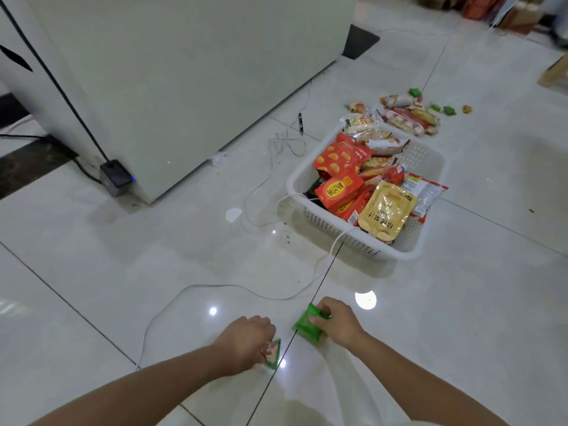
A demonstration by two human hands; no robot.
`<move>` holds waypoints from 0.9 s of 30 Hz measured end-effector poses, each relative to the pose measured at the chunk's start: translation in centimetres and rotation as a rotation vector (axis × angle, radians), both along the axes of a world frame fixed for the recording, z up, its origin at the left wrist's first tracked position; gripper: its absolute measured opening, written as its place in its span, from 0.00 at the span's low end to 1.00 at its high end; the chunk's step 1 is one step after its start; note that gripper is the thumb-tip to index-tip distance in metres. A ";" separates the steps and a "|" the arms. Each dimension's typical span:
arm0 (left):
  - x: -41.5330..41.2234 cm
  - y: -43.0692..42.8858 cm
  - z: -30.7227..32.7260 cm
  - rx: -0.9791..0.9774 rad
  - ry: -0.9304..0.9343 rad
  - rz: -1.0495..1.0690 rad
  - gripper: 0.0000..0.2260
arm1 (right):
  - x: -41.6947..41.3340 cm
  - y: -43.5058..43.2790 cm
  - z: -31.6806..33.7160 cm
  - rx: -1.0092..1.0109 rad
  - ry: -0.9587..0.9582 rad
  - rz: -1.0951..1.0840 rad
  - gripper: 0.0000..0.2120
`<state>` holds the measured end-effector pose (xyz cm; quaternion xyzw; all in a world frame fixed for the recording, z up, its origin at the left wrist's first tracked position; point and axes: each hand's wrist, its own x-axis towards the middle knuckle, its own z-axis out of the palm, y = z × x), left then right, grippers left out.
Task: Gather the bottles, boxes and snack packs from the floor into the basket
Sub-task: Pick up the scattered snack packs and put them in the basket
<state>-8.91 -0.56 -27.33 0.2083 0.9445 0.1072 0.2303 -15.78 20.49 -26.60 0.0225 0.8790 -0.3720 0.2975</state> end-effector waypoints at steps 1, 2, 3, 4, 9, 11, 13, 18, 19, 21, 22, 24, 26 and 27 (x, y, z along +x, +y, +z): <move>-1.4 -0.3 1.3 0.063 0.020 0.108 0.15 | -0.7 0.1 1.2 -0.111 -0.005 -0.101 0.12; -3.2 -0.4 2.9 0.115 0.040 0.216 0.14 | -1.6 0.1 2.8 -0.238 -0.012 -0.218 0.11; -5.1 -0.4 4.7 0.200 0.061 0.332 0.13 | -2.8 0.0 4.5 -0.341 -0.004 -0.321 0.09; -7.2 -0.3 6.4 0.264 0.116 0.426 0.14 | -4.2 0.1 6.2 -0.412 0.031 -0.404 0.07; -17.9 4.1 16.2 0.353 0.392 0.504 0.19 | -13.3 1.7 13.3 -0.465 0.315 -0.621 0.08; -21.4 6.2 18.7 0.297 0.454 0.434 0.23 | -16.3 2.2 15.1 -0.366 0.372 -0.617 0.14; -23.8 7.5 20.0 0.163 0.463 0.315 0.34 | -18.4 2.9 16.5 -0.068 0.414 -0.526 0.23; -26.7 5.9 24.7 -0.190 0.496 0.147 0.36 | -19.5 4.3 21.8 0.537 0.442 -0.123 0.31; -26.8 5.2 26.7 -0.233 0.480 0.143 0.36 | -19.6 4.3 23.6 0.588 0.426 -0.050 0.31; -27.1 4.4 31.6 -0.288 0.446 0.130 0.36 | -19.6 4.2 28.3 0.648 0.388 0.065 0.30; -27.3 4.2 34.4 -0.310 0.443 0.113 0.35 | -19.8 4.2 31.1 0.662 0.378 0.109 0.30; -27.9 4.2 40.6 -0.338 0.434 0.076 0.35 | -20.5 4.3 37.1 0.683 0.379 0.179 0.30; -28.7 4.8 47.2 -0.322 0.408 0.085 0.35 | -21.3 4.9 43.8 0.708 0.399 0.220 0.29; -29.1 5.3 50.7 -0.315 0.400 0.097 0.34 | -21.7 5.3 47.3 0.713 0.408 0.225 0.29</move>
